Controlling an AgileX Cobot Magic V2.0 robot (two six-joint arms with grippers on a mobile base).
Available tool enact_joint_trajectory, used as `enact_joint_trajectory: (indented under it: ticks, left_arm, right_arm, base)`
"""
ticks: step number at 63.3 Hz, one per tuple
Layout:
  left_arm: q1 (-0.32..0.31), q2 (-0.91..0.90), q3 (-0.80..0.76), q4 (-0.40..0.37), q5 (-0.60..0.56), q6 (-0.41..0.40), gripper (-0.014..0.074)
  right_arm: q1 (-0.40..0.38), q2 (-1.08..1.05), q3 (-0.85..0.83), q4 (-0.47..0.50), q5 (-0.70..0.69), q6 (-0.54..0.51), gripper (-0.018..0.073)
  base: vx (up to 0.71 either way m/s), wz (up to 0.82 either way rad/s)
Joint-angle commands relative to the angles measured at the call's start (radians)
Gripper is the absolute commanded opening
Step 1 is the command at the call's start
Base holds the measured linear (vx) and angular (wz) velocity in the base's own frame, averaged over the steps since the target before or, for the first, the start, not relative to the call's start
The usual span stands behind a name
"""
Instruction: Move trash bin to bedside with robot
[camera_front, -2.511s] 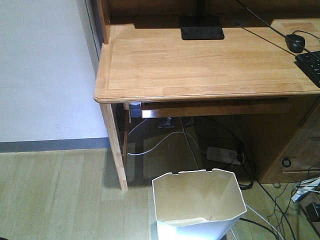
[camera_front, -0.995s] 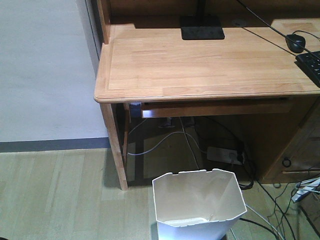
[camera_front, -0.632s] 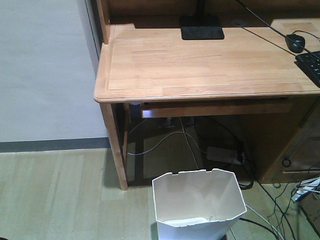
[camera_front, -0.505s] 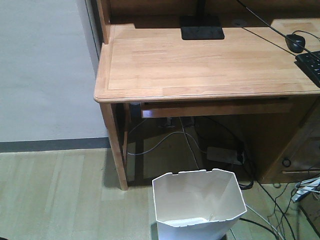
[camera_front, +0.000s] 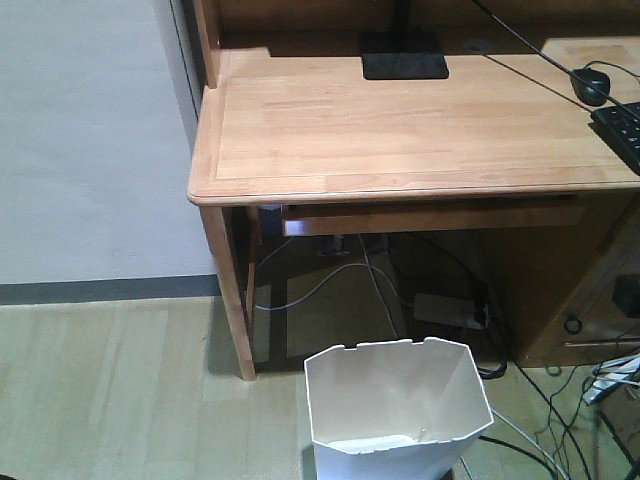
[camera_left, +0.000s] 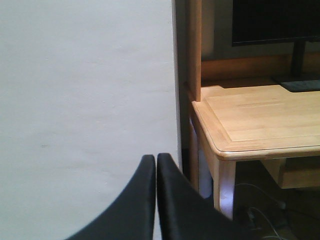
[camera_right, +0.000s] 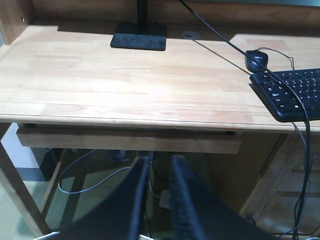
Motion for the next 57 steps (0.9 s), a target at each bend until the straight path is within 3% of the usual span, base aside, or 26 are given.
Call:
enact_joint_trajectory:
  ticks: [1, 11, 18, 29, 57]
  left_arm:
    - [0.000, -0.005, -0.021, -0.005, -0.073, -0.004, -0.0006]
    - [0.000, -0.005, -0.021, -0.005, -0.073, -0.004, -0.0006]
    - [0.000, -0.005, -0.021, -0.005, -0.073, -0.004, -0.0006]
    - [0.000, -0.005, -0.021, -0.005, -0.073, -0.004, -0.0006]
    - [0.000, -0.005, -0.021, -0.005, -0.073, -0.004, -0.0006]
  right_arm:
    - [-0.005, 0.007, -0.036, -0.016, -0.068, -0.002, 0.0279]
    - [-0.005, 0.007, -0.036, -0.015, -0.069, -0.002, 0.0460]
    - [-0.005, 0.007, -0.036, -0.015, -0.070, -0.002, 0.0511]
    - [-0.005, 0.038, -0.051, 0.020, 0.014, -0.004, 0.0511]
    - [-0.005, 0.403, -0.263, 0.045, 0.186, -0.057, 0.0511]
  base:
    - [0.00, 0.00]
    - [0.00, 0.00]
    - [0.00, 0.00]
    - [0.00, 0.00]
    - [0.00, 0.00]
